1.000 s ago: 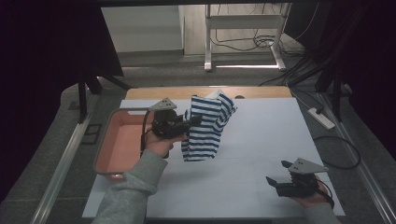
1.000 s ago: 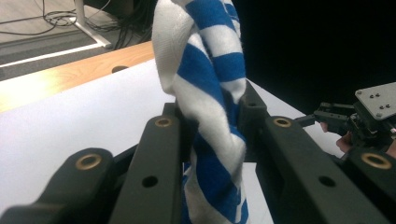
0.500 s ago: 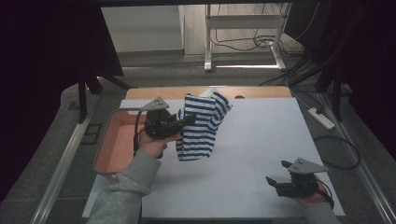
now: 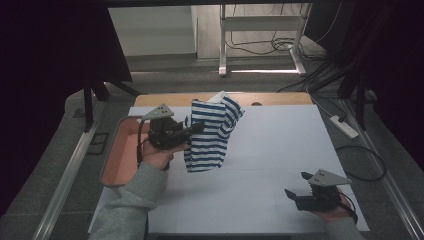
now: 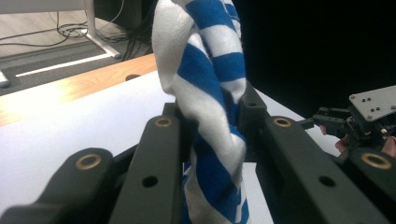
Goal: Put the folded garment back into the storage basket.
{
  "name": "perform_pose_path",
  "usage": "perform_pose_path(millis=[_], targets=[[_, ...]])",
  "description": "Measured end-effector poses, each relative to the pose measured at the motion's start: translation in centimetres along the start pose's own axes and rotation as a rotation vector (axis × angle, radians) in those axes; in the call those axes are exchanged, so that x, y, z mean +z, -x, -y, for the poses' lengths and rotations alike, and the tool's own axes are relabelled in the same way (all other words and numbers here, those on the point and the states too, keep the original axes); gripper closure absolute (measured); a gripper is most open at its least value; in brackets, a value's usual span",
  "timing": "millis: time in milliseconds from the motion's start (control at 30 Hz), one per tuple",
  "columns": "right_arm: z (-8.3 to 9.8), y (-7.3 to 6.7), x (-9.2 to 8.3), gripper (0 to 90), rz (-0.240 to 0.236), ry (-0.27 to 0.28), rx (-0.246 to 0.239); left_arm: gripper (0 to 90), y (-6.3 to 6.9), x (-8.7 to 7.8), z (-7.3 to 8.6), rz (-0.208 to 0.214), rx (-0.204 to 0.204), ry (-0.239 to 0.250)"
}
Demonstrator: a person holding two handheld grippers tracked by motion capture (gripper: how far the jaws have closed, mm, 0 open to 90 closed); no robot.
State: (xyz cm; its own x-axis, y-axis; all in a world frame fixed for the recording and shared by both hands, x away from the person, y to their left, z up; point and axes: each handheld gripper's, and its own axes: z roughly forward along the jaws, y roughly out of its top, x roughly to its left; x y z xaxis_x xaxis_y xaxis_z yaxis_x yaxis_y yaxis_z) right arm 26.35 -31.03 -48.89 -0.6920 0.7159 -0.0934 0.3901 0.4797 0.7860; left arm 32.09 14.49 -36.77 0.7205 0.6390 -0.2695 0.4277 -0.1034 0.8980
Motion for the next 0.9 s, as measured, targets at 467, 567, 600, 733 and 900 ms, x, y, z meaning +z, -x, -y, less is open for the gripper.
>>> perform_pose_path(millis=[467,567,600,733,900], targets=[[0.0,0.0,0.0,16.9,0.001,-0.001,-0.002,75.4,-0.7,-1.7,0.4,-0.017,-0.01,0.023],[0.0,0.0,0.0,16.9,0.001,-0.001,-0.001,75.5,-0.8,-2.1,0.4,-0.023,-0.009,0.025],[0.0,0.0,0.0,16.9,0.001,-0.002,-0.002,75.5,-0.8,-2.2,0.4,-0.025,-0.009,0.026],[0.0,-0.1,0.0,16.9,0.003,-0.003,-0.005,75.4,-0.9,-2.7,0.5,-0.029,-0.007,0.029],[-0.1,-0.1,0.0,16.9,0.003,-0.003,-0.005,75.5,-0.9,-3.1,0.6,-0.03,-0.005,0.033]])
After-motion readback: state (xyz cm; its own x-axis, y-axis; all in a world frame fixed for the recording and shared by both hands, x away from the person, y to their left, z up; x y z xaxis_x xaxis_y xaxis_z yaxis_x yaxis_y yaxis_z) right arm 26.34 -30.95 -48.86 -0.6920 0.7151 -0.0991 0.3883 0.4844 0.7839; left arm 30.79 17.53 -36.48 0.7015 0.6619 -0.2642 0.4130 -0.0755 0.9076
